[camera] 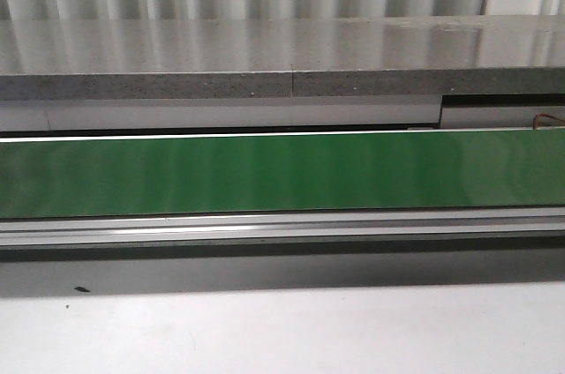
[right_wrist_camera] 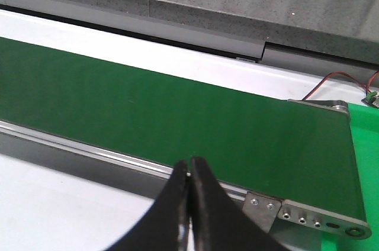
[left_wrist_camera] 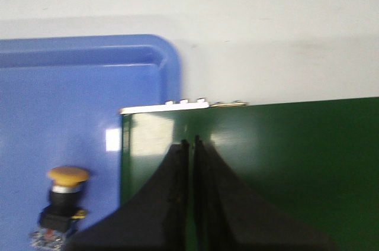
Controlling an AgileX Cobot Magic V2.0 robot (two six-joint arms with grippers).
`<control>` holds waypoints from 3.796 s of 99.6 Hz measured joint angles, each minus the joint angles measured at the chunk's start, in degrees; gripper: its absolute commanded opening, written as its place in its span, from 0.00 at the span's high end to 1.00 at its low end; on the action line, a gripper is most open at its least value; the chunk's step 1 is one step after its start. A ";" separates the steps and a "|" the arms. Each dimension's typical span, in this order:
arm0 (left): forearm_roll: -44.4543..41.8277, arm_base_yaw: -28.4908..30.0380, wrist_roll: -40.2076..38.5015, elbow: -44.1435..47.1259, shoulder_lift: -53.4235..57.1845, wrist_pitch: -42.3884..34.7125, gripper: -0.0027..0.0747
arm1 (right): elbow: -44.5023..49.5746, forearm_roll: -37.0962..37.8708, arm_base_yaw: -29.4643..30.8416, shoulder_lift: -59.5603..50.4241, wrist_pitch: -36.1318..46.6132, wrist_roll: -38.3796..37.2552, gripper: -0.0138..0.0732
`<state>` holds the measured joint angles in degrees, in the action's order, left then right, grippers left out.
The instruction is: Move button from right to left
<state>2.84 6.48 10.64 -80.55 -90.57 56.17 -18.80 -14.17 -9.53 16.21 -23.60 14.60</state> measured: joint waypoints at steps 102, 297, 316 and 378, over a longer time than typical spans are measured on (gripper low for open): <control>10.66 -15.41 -0.49 37.50 42.91 -21.74 0.99 | 0.00 0.00 0.00 0.00 0.00 0.00 0.92; -2.84 -6.48 -8.39 80.71 90.80 -50.95 0.99 | 0.00 0.00 0.00 -0.04 0.10 0.00 0.92; -2.84 -6.48 -8.39 80.71 90.80 -50.95 0.99 | 0.00 0.00 0.00 -0.04 0.10 0.00 0.92; -2.84 -6.42 -8.39 80.71 90.80 -51.05 0.99 | 9.94 8.33 4.23 -2.62 25.00 -6.91 0.92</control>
<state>0.00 0.05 2.24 0.16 0.23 5.12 -8.86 -5.84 -5.30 13.59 1.40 7.69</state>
